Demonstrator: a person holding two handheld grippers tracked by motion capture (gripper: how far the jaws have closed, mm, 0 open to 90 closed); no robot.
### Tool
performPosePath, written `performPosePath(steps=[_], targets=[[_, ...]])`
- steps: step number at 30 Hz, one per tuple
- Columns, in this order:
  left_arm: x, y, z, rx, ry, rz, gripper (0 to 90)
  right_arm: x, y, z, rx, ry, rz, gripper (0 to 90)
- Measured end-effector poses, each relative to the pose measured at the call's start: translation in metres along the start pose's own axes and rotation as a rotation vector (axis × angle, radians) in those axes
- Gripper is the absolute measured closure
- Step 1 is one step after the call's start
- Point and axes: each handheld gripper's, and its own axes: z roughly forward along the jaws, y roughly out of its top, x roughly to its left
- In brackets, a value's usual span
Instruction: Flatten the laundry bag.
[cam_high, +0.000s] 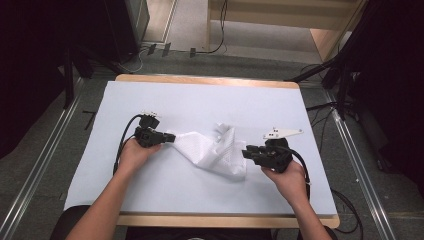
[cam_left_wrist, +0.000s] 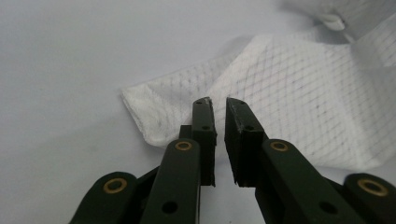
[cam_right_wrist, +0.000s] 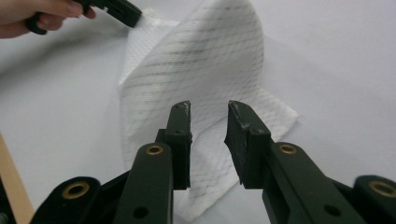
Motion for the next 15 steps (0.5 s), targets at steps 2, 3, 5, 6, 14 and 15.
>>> performPosePath(steps=[2,3,5,6,14,15], targets=[[-0.003,0.001,-0.004,-0.010,-0.006,0.006,79.7,-0.006,0.000,0.006,0.016,-0.005,0.011,73.5],[-0.004,0.002,-0.005,-0.011,-0.006,0.006,79.7,-0.006,0.000,0.006,0.016,-0.005,0.011,73.5],[-0.007,0.003,-0.008,-0.018,-0.014,0.014,78.3,-0.012,0.001,0.014,0.021,-0.005,0.025,72.9],[-0.009,0.003,-0.009,-0.021,-0.017,0.020,77.9,-0.013,0.002,0.016,0.024,-0.005,0.030,72.7],[-0.024,0.007,-0.011,-0.015,-0.036,0.071,73.6,-0.022,0.009,0.030,0.038,-0.022,0.030,68.5],[-0.025,0.007,-0.011,-0.015,-0.039,0.073,72.8,-0.024,0.008,0.033,0.054,-0.020,0.036,67.3]])
